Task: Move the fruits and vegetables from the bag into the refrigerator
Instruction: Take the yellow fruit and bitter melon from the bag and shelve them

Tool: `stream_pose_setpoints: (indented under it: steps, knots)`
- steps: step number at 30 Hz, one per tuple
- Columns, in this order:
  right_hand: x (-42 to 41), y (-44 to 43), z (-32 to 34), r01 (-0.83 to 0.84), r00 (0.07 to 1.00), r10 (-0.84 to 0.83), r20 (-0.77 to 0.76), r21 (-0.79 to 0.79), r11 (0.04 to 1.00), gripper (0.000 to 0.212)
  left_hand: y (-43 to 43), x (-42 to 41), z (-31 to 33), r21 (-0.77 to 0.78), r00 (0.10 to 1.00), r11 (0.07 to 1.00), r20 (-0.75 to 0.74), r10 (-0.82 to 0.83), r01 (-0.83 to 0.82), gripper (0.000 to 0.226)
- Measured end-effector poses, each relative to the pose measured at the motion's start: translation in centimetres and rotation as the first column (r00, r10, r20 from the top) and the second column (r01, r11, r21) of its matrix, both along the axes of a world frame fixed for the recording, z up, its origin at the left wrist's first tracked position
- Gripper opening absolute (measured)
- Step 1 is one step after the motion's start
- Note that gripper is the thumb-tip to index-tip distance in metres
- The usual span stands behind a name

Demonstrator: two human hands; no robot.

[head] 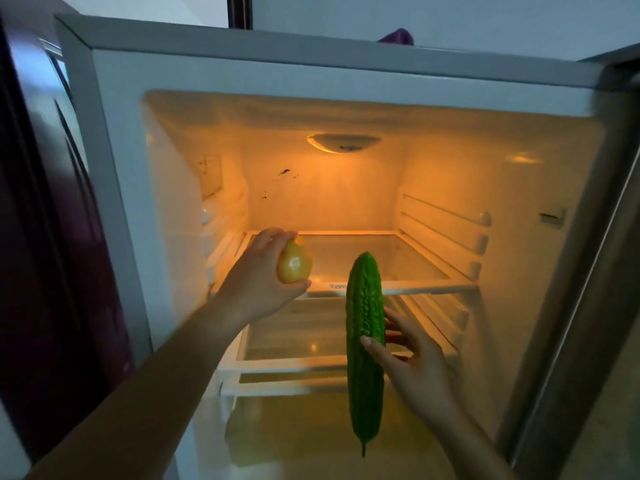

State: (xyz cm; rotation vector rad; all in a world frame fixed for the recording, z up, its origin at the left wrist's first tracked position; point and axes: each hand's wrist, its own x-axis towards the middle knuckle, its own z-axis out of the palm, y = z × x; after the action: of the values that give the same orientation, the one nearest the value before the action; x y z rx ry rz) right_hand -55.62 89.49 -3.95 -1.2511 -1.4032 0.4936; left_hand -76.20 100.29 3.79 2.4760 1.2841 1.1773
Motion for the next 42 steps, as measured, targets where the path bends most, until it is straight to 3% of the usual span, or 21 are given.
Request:
stream_pose_setpoints:
  steps: [3,11,17,25,32,38,42]
  knots:
    - [0.4,0.2,0.0,-0.022,1.0,0.022,0.005,-0.041,0.999,0.045,1.4,-0.1,-0.7,-0.054,0.998,0.997,-0.031,0.054,-0.056,0.077]
    - [1.2,1.4,0.0,-0.022,0.999,0.025,0.04,-0.074,0.997,0.047,2.4,-0.3,-0.4,-0.006,0.983,0.984,-0.061,0.175,-0.175,0.083]
    - [1.2,2.0,-0.2,-0.039,0.997,0.044,0.057,-0.077,0.996,0.048,-2.0,0.9,-2.0,0.15,0.995,0.988,0.085,-0.042,0.029,0.06]
    - [0.1,1.8,0.0,-0.097,0.995,0.098,0.003,-0.04,0.994,0.043,-4.4,4.4,-2.5,-0.123,0.906,0.937,0.322,-0.274,0.327,0.064]
    - [0.0,1.5,-0.8,-0.078,0.995,0.074,-0.062,-0.059,0.995,0.052,-3.8,5.6,-1.5,-0.123,0.811,0.898,0.493,-0.315,0.423,0.046]
    - [0.0,1.5,-0.5,-0.046,0.999,0.047,0.024,-0.049,0.998,0.057,-1.6,4.3,1.6,-0.12,0.723,0.931,0.666,-0.182,0.345,0.046]
    - [0.3,2.0,2.2,0.02,0.989,-0.029,0.148,0.059,0.998,0.054,-0.2,2.0,2.3,-0.042,0.894,0.995,0.443,-0.06,0.087,0.046]
